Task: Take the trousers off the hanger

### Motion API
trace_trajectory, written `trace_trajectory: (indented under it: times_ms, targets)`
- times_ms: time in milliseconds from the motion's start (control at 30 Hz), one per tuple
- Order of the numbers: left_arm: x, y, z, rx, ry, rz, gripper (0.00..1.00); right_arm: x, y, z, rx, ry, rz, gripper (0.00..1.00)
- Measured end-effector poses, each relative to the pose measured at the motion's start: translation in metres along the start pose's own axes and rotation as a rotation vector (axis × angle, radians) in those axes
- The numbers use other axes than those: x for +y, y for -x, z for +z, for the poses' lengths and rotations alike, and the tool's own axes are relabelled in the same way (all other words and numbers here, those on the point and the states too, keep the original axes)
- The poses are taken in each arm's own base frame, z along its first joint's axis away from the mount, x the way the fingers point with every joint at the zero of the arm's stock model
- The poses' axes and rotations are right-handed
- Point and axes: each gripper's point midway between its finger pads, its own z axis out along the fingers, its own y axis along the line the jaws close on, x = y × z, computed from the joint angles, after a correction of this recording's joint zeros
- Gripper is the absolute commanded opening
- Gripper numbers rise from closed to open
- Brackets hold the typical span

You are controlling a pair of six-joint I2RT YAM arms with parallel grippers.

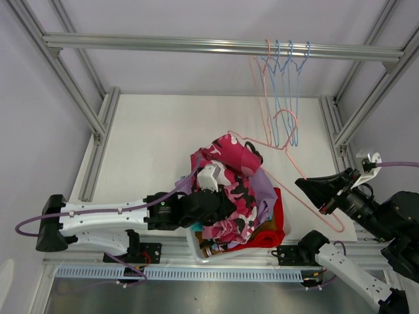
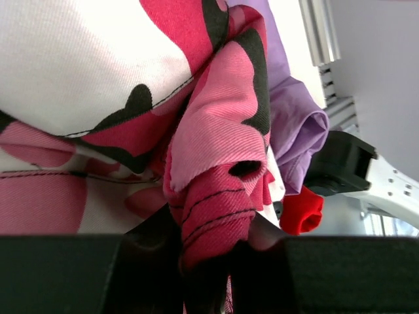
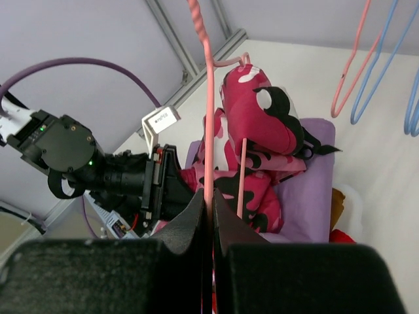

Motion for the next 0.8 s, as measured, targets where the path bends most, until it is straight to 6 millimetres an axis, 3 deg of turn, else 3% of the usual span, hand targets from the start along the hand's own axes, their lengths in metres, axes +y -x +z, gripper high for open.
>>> trace_trajectory:
  times_ms: [467, 700, 800]
  targets:
    - [0.020, 0.006, -0.010, -0.030, 0.065, 0.023, 0.25, 0.006, -0.045, 0.011, 0.153, 0.090, 0.018, 0.00]
    - [0.024, 0.005, -0.010, -0.040, 0.076, 0.023, 0.25, 0.006, -0.058, 0.003, 0.177, 0.107, 0.022, 0.00]
    - [0.025, 0.004, -0.010, -0.045, 0.071, 0.016, 0.14, 0.007, -0.059, 0.000, 0.178, 0.112, 0.023, 0.00]
